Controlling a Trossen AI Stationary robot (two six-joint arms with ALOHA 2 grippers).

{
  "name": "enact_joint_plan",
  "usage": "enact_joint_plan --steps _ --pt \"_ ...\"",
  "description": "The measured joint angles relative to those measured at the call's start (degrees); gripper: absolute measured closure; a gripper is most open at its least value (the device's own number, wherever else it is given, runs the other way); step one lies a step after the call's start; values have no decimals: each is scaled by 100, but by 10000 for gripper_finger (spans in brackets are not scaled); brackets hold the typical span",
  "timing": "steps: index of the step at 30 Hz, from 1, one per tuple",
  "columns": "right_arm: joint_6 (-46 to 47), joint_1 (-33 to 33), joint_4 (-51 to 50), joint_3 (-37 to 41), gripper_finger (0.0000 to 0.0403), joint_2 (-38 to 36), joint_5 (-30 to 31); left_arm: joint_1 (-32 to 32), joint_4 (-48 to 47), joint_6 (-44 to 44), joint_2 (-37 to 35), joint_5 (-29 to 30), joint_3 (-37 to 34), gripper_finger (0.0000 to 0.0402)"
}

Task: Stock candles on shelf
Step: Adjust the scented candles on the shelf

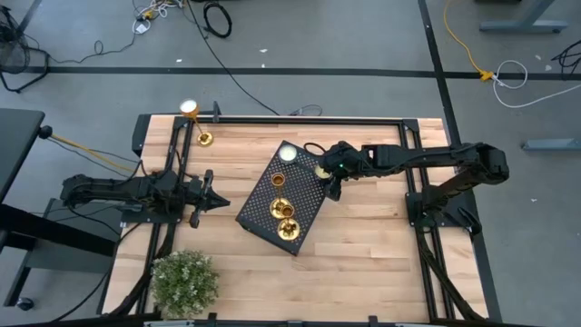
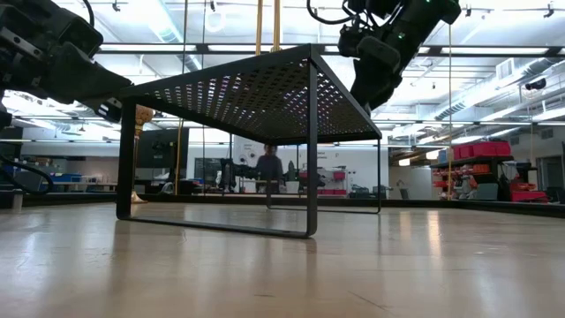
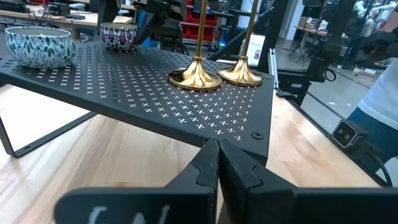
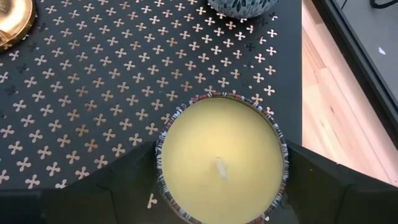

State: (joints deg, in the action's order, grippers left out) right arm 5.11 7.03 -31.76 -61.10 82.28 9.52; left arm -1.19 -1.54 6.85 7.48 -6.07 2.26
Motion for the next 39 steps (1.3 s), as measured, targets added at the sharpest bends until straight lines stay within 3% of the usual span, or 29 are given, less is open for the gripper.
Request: enact_joint_plan --steps 9,20,28,32,39 --pt "1 0 -53 0 93 0 -8 0 0 0 0 0 0 387" --pt "60 -2 -271 20 24 -29 -467 -2 0 0 -1 -1 0 387" --pt "-154 18 -345 -14 13 -469 -42 -2 0 0 -2 -1 2 387" --pt "-451 156 -598 -401 16 -567 207 -2 0 0 0 -2 0 387" --pt "-541 492 -724 -1372 16 -382 112 -1 0 0 0 -2 1 387"
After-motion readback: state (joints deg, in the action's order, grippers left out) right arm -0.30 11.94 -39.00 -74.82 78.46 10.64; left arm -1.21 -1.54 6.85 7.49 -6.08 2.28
